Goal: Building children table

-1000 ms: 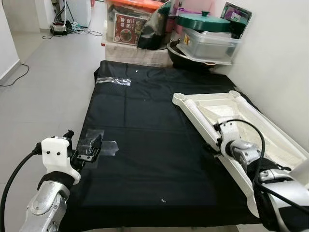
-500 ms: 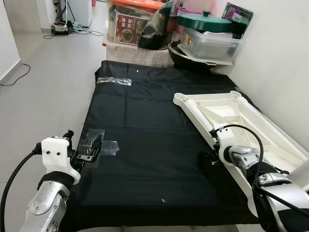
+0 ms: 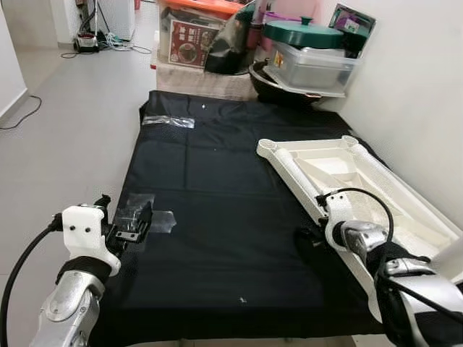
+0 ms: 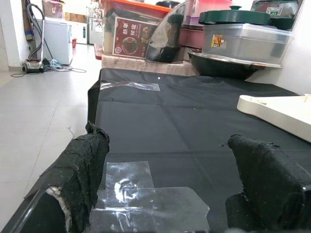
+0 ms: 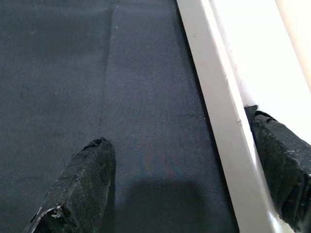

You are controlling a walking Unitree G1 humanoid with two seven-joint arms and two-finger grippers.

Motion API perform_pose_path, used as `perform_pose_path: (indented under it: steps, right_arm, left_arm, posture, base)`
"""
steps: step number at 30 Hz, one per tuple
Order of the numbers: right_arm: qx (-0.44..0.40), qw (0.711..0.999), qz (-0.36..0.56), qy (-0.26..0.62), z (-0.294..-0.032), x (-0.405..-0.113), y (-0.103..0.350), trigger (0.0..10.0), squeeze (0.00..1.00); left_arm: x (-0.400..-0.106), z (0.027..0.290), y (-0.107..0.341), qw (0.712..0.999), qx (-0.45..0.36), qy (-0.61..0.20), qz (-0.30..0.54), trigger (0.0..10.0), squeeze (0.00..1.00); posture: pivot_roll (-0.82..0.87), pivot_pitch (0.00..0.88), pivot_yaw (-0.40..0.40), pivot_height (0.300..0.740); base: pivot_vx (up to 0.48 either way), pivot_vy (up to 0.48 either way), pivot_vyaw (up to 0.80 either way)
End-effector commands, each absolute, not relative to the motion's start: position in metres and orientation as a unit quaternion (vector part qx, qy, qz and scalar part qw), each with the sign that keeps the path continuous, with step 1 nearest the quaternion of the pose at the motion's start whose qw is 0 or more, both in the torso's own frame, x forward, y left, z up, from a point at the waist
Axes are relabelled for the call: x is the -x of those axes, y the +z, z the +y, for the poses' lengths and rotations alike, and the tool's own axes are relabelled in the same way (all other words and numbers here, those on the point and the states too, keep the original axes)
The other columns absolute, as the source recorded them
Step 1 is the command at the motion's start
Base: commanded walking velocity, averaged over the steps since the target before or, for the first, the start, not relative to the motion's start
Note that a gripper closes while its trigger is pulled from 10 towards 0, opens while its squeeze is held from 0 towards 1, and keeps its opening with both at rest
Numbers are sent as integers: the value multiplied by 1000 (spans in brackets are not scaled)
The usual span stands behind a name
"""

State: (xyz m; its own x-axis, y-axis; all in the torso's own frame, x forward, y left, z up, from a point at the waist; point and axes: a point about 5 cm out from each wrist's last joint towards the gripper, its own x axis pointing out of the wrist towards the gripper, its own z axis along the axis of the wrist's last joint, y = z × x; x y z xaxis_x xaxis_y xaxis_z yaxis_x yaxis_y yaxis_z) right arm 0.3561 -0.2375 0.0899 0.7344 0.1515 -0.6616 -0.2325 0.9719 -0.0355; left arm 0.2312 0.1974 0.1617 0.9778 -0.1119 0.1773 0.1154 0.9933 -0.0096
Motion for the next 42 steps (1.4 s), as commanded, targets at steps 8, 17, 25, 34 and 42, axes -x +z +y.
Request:
perform_pose_path:
  steps: [8, 17, 25, 34, 42]
  right_arm:
    - [-17, 922, 376, 93, -233, -349, 78, 3294, 0]
    - [44, 895, 399, 193, -222, -342, 70, 0, 0]
    - [141, 814, 335, 454, -186, -344, 88, 0, 0]
    - [260, 710, 307, 578, -185, -330, 87, 0, 0]
    - [383, 613, 319, 612, -216, -314, 83, 0, 0]
  left_arm:
    - [-230, 194, 161, 994, 7, -65, -86, 10000, 0]
    - [-230, 194, 161, 994, 7, -68, -82, 10000, 0]
    - [-230, 195, 161, 994, 5, -67, -81, 10000, 0]
    - [-231, 195, 161, 994, 6, -70, -80, 10000, 0]
    - [-232, 194, 160, 994, 7, -71, -79, 10000, 0]
  posture:
    - [180, 0, -214, 740]
    - [181, 0, -211, 740]
    - [176, 0, -204, 740]
    - [168, 0, -198, 740]
    - [165, 0, -198, 740]
  base:
    - [0, 0, 0]
    - [0, 0, 0]
    - [0, 0, 0]
    - [0, 0, 0]
    - [0, 0, 0]
